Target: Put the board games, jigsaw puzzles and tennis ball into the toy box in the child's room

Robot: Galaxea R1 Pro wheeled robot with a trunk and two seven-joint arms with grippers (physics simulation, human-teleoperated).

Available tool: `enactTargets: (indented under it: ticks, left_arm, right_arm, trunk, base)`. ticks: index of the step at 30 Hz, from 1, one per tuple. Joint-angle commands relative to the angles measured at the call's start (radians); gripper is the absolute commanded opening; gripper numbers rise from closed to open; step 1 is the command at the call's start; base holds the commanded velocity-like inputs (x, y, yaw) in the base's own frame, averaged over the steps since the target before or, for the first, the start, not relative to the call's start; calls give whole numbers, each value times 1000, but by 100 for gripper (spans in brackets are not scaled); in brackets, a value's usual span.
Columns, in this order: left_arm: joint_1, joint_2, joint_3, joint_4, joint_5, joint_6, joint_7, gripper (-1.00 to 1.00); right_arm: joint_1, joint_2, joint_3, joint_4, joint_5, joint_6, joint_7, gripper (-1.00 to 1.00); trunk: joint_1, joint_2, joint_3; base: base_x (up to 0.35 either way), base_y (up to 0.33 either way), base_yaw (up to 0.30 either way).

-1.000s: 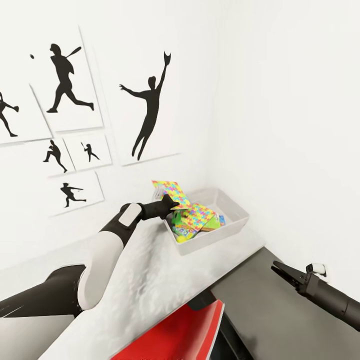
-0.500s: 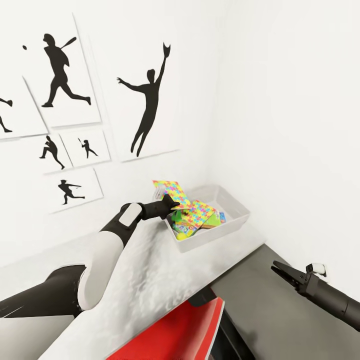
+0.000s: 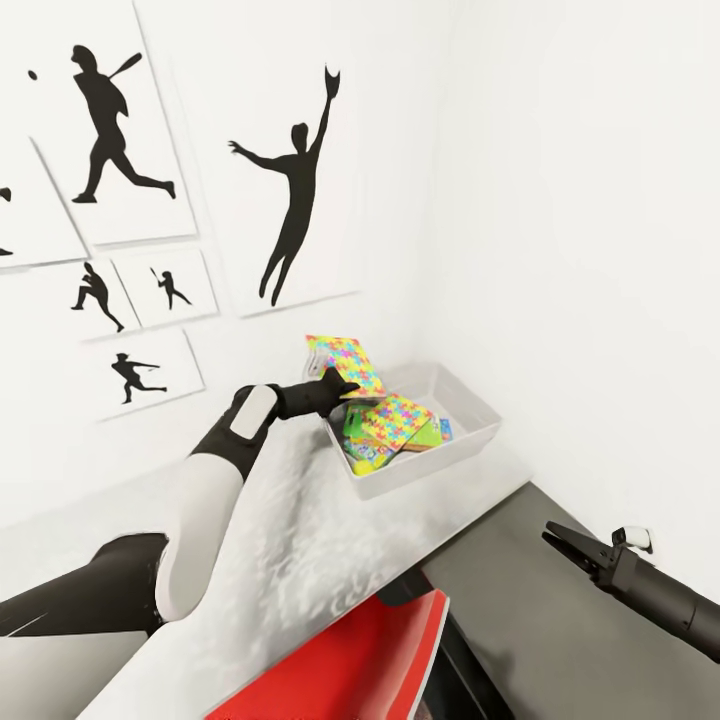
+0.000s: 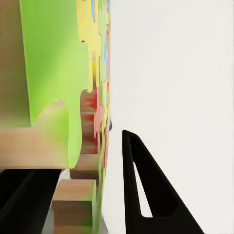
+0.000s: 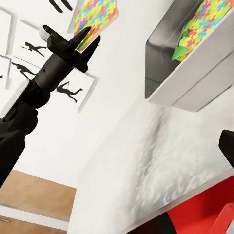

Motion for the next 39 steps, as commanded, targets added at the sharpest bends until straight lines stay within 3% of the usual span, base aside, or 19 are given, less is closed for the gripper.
enactTargets:
  ticks: [1, 7, 10, 14, 19, 23, 25, 29, 32, 35, 39]
  left_arm:
    - [-1, -1, 6, -5, -5, 10, -3, -100]
    - [-1, -1, -30, -19, -2, 18, -2, -100]
    - [-1, -1, -77, -20, 2, 15, -2, -100]
    - [-1, -1, -94, -19, 42, 13, -2, -100]
    - [-1, -1, -115, -19, 78, 13, -2, -100]
    - [-1, -1, -129, -20, 82, 13, -2, -100]
    - [-1, -1, -132, -20, 82, 12, -2, -100]
    - [-1, -1, -134, -20, 83, 13, -2, -100]
    - [-1, -1, -136, -20, 84, 13, -2, -100]
    - [-1, -1, -155, -20, 84, 13, -3, -100]
    - [-1, -1, -171, -21, 98, 13, -3, -100]
  right_arm:
    - [-1, 0, -1, 0, -2, 5, 2, 100]
    - [-1, 0, -1, 0, -2, 5, 2, 100]
    - [-1, -1, -2, -21, -5, 16, 7, 100]
    - [-1, 1, -8, -51, -11, 23, 11, 100]
    - [-19, 3, -133, -59, -70, 104, 18, 100]
    - [-122, 8, -157, -60, -89, 153, 2, 100]
    - [-195, 26, -161, -60, -95, 164, -56, 100]
    - [-328, 83, -151, -60, -104, 172, -236, 100]
    - [-423, 122, -86, -60, -119, 173, -371, 100]
    - [-452, 134, -49, -60, -162, 174, -436, 100]
    - [-457, 138, -33, -60, -202, 174, -465, 100]
  trunk:
    - [0, -2, -4]
    - [0, -2, -14]
    - [0, -2, -18]
    - [0, -2, -25]
    - [0, -2, -33]
    - [0, -2, -39]
    - [0, -2, -42]
    - [0, -2, -48]
    - [0, -2, -52]
    - [0, -2, -56]
    - [0, -2, -59]
  base:
    - [0, 0, 0]
    - [0, 0, 0]
    - [0, 0, 0]
    - [0, 0, 4]
    - [0, 0, 70]
    - [0, 0, 91]
    - [0, 0, 94]
    - [0, 0, 94]
    - [0, 0, 91]
    - [0, 0, 55]
    - [0, 0, 16]
